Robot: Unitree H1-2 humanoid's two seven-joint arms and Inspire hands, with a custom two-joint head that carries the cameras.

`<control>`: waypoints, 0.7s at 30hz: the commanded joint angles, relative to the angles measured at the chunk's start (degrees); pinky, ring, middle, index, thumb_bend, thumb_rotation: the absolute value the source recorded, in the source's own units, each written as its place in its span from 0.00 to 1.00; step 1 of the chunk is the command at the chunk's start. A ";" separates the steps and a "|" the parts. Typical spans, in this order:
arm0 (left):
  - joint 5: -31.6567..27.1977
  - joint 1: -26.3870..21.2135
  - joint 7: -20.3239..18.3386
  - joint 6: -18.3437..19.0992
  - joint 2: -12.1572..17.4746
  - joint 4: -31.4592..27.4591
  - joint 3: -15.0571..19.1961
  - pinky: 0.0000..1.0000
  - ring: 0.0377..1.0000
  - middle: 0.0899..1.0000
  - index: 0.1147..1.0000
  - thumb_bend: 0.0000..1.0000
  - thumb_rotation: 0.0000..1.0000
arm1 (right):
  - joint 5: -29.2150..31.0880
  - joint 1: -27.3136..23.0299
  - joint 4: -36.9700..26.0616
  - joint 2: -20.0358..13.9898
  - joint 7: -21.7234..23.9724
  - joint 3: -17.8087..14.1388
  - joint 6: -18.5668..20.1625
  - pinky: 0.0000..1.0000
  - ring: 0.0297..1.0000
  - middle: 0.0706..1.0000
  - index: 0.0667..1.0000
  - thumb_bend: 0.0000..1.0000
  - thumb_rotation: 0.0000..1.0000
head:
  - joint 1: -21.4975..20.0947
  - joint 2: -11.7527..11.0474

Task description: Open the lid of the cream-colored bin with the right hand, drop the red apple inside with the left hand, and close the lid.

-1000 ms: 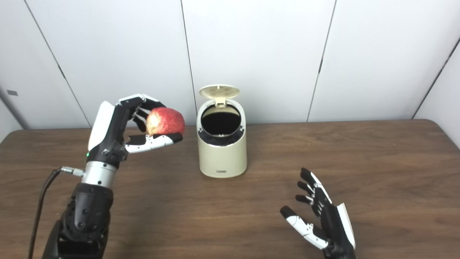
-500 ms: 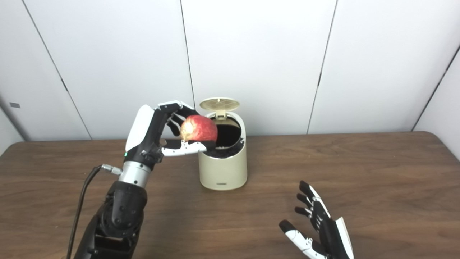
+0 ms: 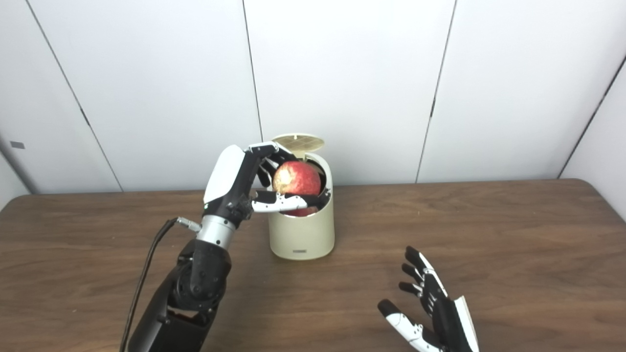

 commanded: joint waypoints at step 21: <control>6.95 -8.77 11.00 -7.97 2.75 12.03 -1.80 0.37 0.40 0.52 0.42 0.47 0.00 | 1.23 2.96 -0.61 2.13 -0.22 1.45 -3.46 0.78 0.88 0.92 0.91 0.61 0.55 | 0.24 -0.22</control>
